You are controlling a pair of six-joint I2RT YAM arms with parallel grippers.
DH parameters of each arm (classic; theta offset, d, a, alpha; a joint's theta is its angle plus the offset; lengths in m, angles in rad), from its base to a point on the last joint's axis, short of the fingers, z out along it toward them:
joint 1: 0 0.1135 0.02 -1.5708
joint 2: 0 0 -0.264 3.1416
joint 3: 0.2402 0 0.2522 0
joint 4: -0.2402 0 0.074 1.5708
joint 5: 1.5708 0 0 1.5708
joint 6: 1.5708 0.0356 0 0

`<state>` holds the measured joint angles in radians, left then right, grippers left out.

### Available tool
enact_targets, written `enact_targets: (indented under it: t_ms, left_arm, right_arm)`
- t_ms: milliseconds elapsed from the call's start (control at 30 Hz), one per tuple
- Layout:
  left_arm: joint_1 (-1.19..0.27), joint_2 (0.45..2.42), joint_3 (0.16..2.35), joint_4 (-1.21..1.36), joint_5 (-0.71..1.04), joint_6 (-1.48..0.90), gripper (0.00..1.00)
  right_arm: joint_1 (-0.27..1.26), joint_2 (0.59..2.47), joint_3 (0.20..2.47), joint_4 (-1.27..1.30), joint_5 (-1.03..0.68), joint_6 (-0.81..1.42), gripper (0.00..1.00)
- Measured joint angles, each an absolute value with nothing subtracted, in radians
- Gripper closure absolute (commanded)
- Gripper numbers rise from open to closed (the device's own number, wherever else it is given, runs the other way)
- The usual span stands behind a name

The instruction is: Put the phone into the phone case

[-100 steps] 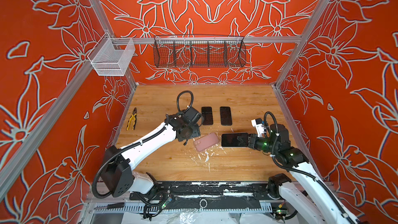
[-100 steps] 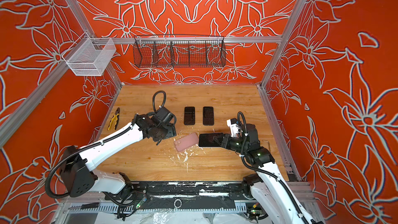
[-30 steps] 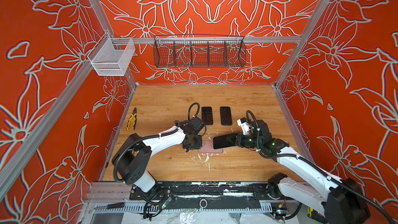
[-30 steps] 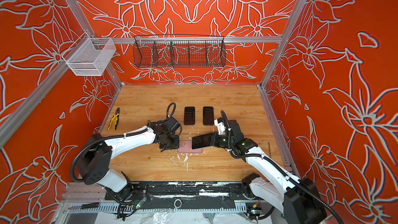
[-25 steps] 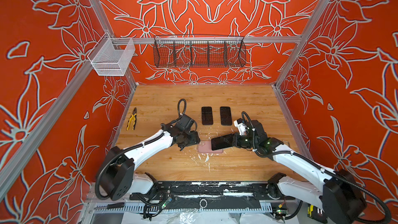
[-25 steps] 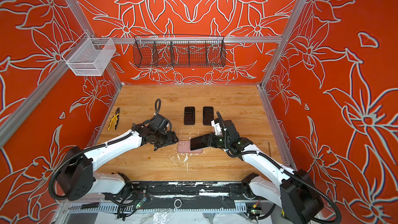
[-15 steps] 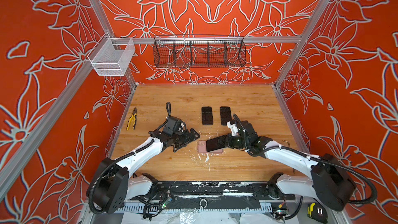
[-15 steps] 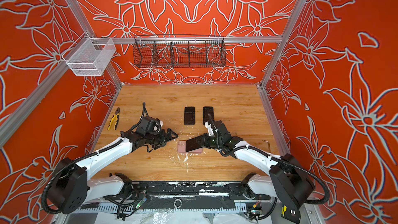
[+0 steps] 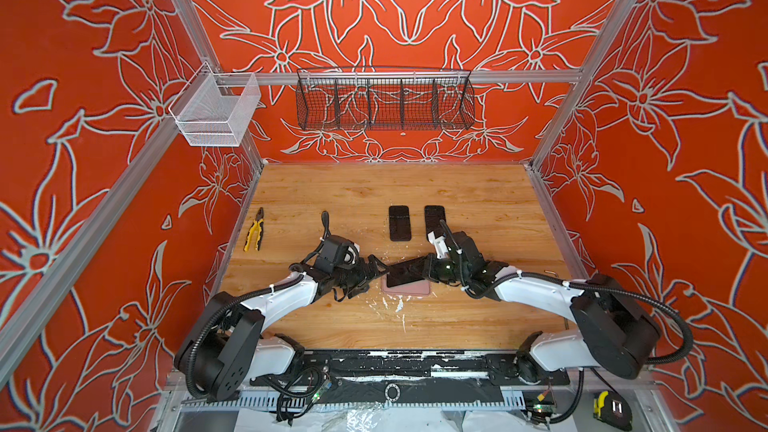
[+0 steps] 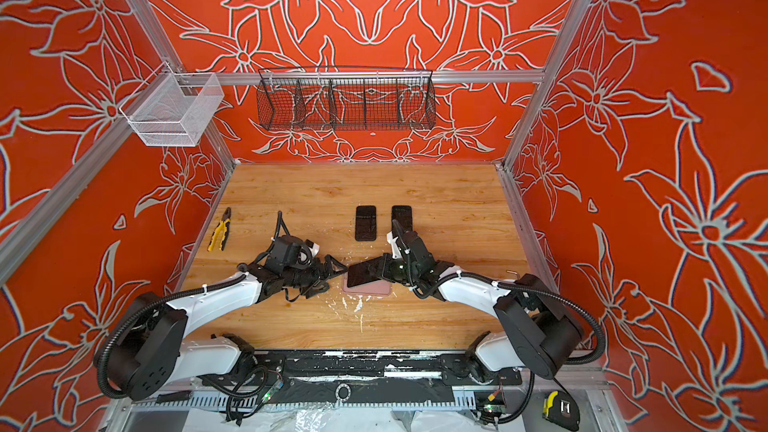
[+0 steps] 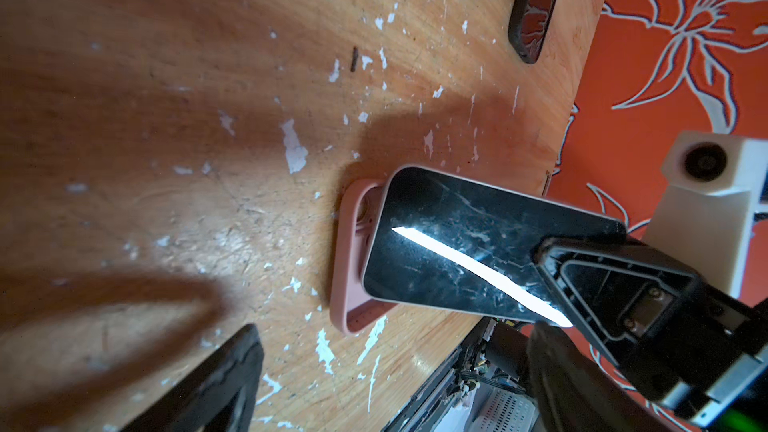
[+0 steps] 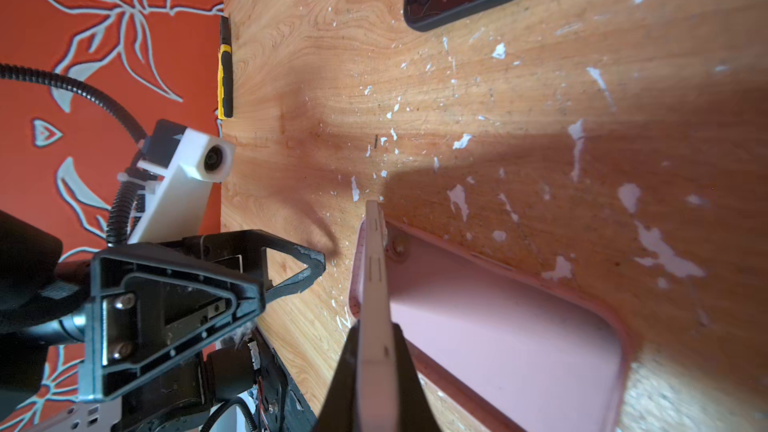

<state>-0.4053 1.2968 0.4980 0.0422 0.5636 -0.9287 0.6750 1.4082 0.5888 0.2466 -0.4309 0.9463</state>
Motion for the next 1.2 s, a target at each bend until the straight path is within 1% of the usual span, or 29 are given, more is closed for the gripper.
enact_targets:
  t_ms: [367,633,767,1200]
  left_arm:
    - [-0.413,1.311,0.495,0.13,0.537,-0.969,0.03]
    - [-0.43,1.331,0.495,0.146,0.525,-0.974,0.03]
    - [-0.438,1.331,0.495,0.151,0.518,-0.974,0.03]
    - [-0.459,1.34,0.495,0.168,0.5,-0.989,0.03]
  right_arm:
    - [0.693,1.423,0.586,0.273,-0.427,1.004,1.0]
    - [0.696,1.357,0.548,0.233,-0.414,1.066,1.0]
    - [0.696,1.353,0.542,0.217,-0.41,1.078,1.0]
    - [0.7,1.446,0.543,0.324,-0.436,1.092,1.0]
